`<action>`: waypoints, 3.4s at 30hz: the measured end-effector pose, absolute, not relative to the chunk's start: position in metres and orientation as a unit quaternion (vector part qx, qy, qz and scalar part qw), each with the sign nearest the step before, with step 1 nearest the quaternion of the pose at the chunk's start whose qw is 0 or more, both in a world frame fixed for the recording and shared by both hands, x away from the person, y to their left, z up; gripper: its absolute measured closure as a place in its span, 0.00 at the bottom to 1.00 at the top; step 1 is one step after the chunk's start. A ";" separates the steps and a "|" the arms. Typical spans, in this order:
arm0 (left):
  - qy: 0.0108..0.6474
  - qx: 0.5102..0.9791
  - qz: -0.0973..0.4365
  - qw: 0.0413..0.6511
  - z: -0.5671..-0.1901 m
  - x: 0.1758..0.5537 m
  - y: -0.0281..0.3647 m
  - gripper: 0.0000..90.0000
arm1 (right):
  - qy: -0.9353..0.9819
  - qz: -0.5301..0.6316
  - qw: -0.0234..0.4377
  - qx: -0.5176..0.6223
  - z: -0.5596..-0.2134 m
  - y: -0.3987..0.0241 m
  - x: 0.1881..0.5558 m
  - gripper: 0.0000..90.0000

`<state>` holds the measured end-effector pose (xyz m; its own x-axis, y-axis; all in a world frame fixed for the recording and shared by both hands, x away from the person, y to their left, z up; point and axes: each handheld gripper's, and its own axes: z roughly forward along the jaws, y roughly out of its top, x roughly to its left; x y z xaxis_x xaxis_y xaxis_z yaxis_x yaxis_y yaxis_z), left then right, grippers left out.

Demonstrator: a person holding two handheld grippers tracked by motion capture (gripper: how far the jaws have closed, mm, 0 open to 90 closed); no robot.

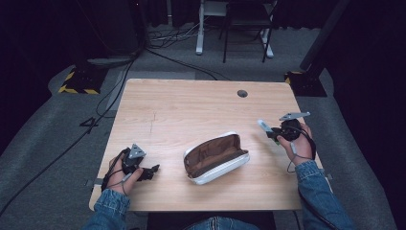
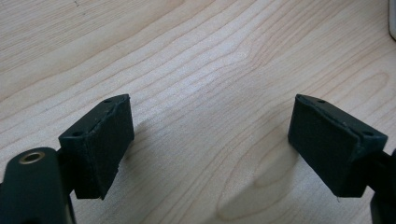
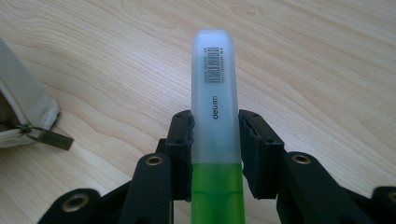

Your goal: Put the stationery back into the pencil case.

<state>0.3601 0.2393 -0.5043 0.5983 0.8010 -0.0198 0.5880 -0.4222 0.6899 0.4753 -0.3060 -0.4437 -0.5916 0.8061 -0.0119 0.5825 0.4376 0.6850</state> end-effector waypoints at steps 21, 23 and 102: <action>0.420 0.828 0.159 0.336 -0.504 0.360 0.239 0.16 | 0.848 0.360 0.170 0.351 -0.401 -0.275 0.453 0.74; 0.420 0.828 0.159 0.336 -0.504 0.360 0.239 0.16 | 0.851 0.369 0.159 0.339 -0.396 -0.270 0.451 0.74; 0.425 0.825 0.159 0.336 -0.504 0.361 0.237 0.16 | 0.930 0.357 0.054 0.074 -0.388 -0.135 0.402 0.74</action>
